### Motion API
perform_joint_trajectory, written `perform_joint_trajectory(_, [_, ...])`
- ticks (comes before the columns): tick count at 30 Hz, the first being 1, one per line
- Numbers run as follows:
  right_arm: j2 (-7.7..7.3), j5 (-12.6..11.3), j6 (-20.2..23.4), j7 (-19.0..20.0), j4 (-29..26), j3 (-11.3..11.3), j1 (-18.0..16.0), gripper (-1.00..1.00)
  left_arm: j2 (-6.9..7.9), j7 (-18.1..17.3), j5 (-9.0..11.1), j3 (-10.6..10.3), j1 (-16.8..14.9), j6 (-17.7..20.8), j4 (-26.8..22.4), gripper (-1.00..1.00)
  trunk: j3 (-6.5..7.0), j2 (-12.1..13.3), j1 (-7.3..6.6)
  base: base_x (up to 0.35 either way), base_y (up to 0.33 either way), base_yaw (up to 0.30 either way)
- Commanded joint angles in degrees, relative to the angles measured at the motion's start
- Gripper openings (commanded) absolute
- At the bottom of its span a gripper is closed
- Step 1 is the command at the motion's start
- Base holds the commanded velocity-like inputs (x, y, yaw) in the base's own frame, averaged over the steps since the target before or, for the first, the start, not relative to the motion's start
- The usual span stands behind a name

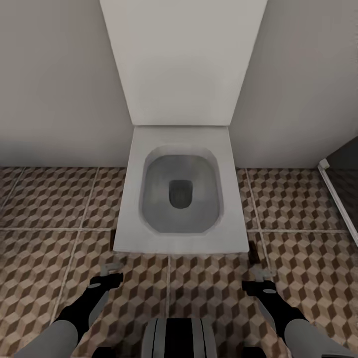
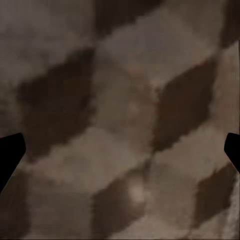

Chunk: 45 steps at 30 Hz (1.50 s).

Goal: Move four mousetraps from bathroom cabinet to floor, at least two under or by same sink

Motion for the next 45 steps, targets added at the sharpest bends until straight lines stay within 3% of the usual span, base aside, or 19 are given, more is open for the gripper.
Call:
perform_joint_trajectory(1, [0.02, 0.43, 0.4, -0.08, -0.14, -0.15, 0.01, 1.0, 0.08, 0.44, 0.58, -0.47, 0.0, 0.29, -0.35, 1.0, -0.03, -0.01, -0.04, -0.335, 0.0, 0.0])
perform_joint_trajectory(45, [0.02, 0.43, 0.34, -0.08, -0.18, -0.12, 0.01, 1.0, 0.0, 0.12, 0.67, -0.34, 0.0, 0.29, -2.17, 1.0, -0.03, -0.01, -0.04, -0.327, 0.0, 0.0])
